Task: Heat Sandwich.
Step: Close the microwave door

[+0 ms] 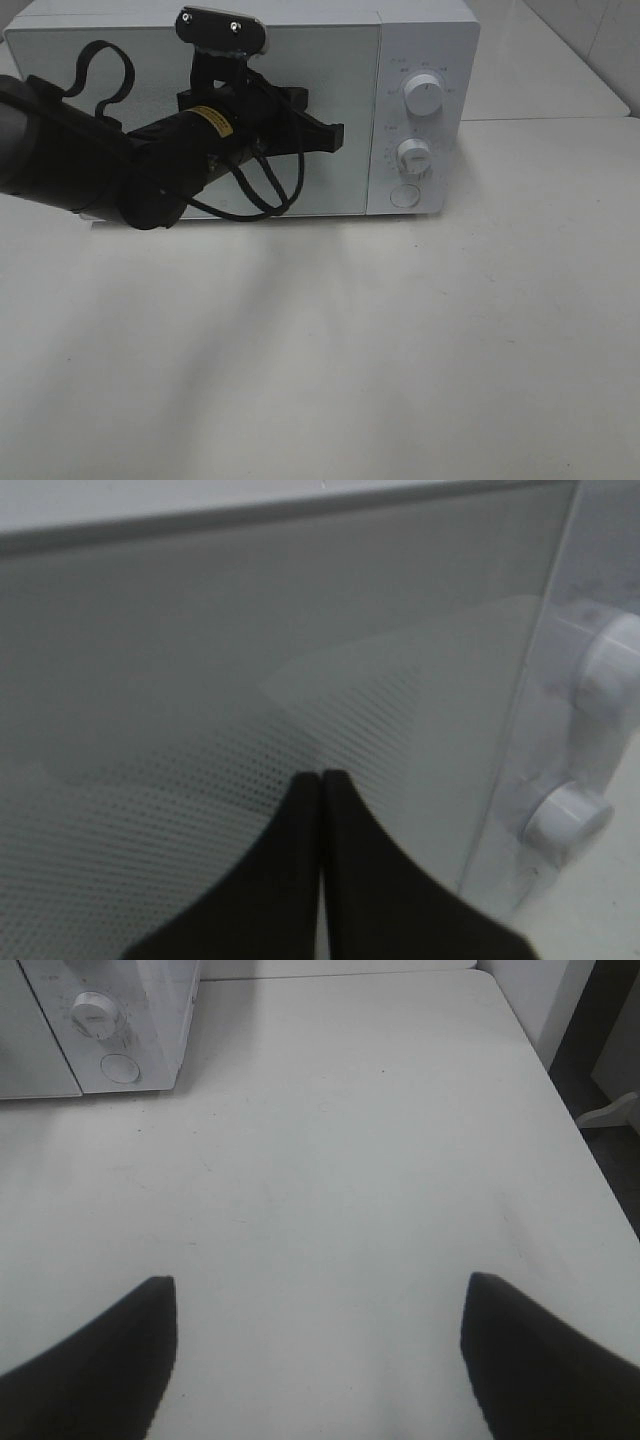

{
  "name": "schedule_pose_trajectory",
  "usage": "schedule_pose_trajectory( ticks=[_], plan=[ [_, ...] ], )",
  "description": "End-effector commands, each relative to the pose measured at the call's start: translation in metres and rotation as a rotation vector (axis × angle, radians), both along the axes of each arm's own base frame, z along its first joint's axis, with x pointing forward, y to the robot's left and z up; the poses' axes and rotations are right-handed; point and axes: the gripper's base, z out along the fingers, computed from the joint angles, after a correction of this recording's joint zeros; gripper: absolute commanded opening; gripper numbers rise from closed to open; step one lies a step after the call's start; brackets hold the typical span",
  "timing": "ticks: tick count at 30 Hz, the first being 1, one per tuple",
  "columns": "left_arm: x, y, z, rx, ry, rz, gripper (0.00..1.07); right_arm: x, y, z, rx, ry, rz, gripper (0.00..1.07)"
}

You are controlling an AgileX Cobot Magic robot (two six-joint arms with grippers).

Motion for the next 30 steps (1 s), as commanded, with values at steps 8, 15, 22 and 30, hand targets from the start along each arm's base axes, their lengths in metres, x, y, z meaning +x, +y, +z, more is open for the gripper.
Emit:
schedule_pose_trajectory(
  ticks=[8,15,22,30],
  plan=[
    [0.017,0.007,0.009,-0.046,-0.042,0.092,0.0,-0.003,0.0,0.0,-0.007,-0.034,-0.006,0.75],
    [0.008,0.002,0.016,-0.033,-0.02,0.062,0.0,-0.003,0.0,0.0,-0.007,-0.034,-0.006,0.75],
    [-0.008,0.002,0.017,-0.023,-0.002,0.042,0.0,-0.003,0.0,0.0,-0.007,-0.034,-0.006,0.75],
    [-0.04,0.011,0.015,0.002,0.068,0.019,0.0,-0.003,0.0,0.0,-0.007,-0.034,-0.006,0.75]
  ],
)
